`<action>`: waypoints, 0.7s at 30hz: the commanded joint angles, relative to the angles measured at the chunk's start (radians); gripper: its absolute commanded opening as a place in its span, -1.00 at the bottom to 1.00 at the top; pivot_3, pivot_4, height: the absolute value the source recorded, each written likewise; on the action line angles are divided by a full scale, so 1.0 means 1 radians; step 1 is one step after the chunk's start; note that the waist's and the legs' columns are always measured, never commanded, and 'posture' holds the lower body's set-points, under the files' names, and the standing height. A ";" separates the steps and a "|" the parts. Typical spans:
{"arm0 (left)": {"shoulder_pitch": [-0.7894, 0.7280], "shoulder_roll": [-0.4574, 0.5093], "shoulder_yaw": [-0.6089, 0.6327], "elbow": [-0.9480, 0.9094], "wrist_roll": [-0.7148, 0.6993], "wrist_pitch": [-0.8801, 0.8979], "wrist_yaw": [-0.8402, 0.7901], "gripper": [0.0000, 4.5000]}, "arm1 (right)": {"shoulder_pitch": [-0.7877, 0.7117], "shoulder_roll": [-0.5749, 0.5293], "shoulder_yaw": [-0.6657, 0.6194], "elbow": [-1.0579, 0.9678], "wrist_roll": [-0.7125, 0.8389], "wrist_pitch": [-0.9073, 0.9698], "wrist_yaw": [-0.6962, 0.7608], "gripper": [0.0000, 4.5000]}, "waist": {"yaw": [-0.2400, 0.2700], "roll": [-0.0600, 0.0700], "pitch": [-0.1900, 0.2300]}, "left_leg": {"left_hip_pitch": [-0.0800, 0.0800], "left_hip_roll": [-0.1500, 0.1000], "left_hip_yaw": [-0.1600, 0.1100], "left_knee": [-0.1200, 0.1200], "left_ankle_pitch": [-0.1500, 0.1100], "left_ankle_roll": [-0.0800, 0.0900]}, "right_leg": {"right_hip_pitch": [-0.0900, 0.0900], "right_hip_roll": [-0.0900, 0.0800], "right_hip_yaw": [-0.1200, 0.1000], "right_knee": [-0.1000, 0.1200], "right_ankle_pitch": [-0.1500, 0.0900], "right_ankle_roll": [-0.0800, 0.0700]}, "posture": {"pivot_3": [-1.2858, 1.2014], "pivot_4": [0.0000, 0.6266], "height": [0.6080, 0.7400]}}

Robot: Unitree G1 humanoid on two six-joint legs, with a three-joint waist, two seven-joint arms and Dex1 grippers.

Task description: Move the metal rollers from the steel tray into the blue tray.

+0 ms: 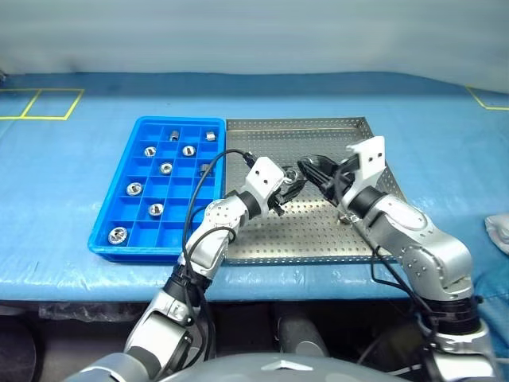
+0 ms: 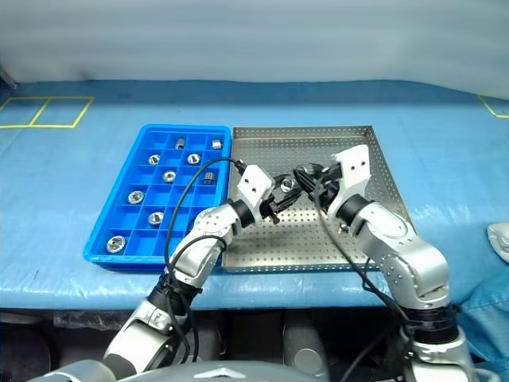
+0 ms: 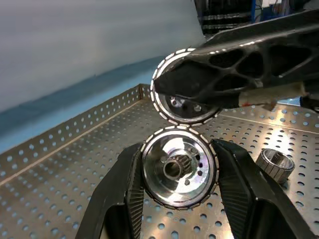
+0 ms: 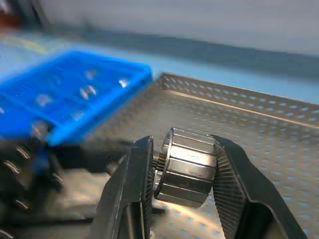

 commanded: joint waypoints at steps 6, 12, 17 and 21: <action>0.007 -0.115 0.246 -0.221 -0.304 0.375 0.120 -0.19 | -0.020 -0.021 0.040 0.101 -0.422 -0.272 -0.052 -0.43 | 0.007 -0.001 0.001 | -0.002 0.000 0.000 -0.001 0.000 0.000 | -0.003 0.000 0.000 0.001 0.000 0.000 | 0.08 -0.52 1.00; 0.014 0.132 0.063 -0.422 -0.007 0.365 0.207 -0.19 | -0.004 0.109 -0.062 0.025 -0.196 -0.206 0.084 -0.43 | 0.015 -0.001 0.001 | -0.001 0.001 -0.001 -0.002 0.000 0.000 | -0.002 0.001 0.000 0.001 0.000 0.000 | 0.09 -0.52 1.00; 0.008 0.346 -0.066 -0.508 0.236 0.532 0.275 -0.19 | -0.002 0.148 -0.093 0.015 -0.179 -0.186 0.092 -0.43 | 0.026 -0.002 0.001 | 0.000 0.000 -0.001 0.000 0.000 0.000 | 0.000 0.001 0.000 0.001 0.000 0.000 | 0.12 -0.52 1.00; 0.006 0.411 -0.073 -0.553 0.292 0.632 0.271 -0.19 | 0.006 0.160 -0.083 0.016 -0.188 -0.184 0.111 -0.43 | 0.034 -0.002 0.001 | 0.000 0.000 -0.001 -0.001 0.000 0.000 | 0.000 0.000 0.000 0.001 0.000 0.000 | 0.13 -0.52 1.00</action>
